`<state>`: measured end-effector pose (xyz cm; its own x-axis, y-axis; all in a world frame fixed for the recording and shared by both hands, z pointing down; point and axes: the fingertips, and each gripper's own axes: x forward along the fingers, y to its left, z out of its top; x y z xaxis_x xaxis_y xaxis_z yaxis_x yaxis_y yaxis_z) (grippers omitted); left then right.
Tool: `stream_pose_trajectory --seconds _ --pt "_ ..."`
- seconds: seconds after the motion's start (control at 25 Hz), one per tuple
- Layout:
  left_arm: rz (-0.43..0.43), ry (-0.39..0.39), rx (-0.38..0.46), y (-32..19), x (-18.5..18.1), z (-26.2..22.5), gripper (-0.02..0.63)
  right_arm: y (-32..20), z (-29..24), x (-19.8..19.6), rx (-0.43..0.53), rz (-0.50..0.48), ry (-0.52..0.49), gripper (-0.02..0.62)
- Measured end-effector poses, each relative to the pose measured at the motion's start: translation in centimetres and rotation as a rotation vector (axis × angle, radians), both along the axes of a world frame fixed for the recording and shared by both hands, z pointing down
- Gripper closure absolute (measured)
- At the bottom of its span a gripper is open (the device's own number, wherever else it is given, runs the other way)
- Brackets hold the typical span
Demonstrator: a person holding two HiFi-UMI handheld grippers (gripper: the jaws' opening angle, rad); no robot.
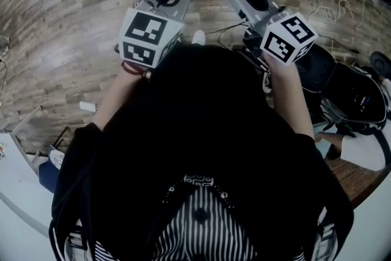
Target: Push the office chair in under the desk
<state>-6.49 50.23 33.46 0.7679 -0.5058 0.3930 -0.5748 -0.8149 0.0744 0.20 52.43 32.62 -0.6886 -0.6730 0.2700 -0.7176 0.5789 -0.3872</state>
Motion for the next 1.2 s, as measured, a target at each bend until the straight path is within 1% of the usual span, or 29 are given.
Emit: stream_pose_trajectory --seconds 0.08,0.24,0.32,0.48,0.68,0.8,0.88,1.0,1.2 --pt "-0.011 0.004 0.007 0.1 1.1 0.0 0.611 0.2 0.1 1.1 -0.008 0.003 -0.024 0.597" --pt "-0.012 -0.006 0.015 0.5 5.1 0.2 0.611 0.3 0.3 4.8 -0.010 0.003 -0.059 0.597" --pt "-0.020 -0.001 0.011 0.5 5.9 0.3 0.611 0.1 0.2 5.7 -0.006 0.006 -0.069 0.597" --pt "-0.044 0.045 -0.009 -0.3 5.9 0.3 0.611 -0.1 -0.1 6.1 0.007 0.014 -0.064 0.597" --pt "-0.055 0.107 -0.013 -0.5 6.3 -0.5 0.611 0.3 -0.4 6.3 0.036 0.010 0.003 0.597" --pt "-0.047 0.109 -0.005 -0.1 6.7 -0.6 0.607 0.5 -0.6 6.1 0.048 -0.002 0.032 0.597" --pt "-0.051 0.101 0.000 -0.4 7.1 -0.8 0.607 0.0 -0.9 6.2 0.052 -0.013 0.026 0.597" --pt "-0.063 0.112 -0.003 -0.3 7.2 -1.2 0.607 -0.3 -1.4 6.3 0.057 -0.031 -0.003 0.597" --pt "-0.044 0.201 -0.034 0.6 7.0 -2.0 0.604 -0.1 -1.4 6.3 0.034 -0.027 -0.064 0.597"
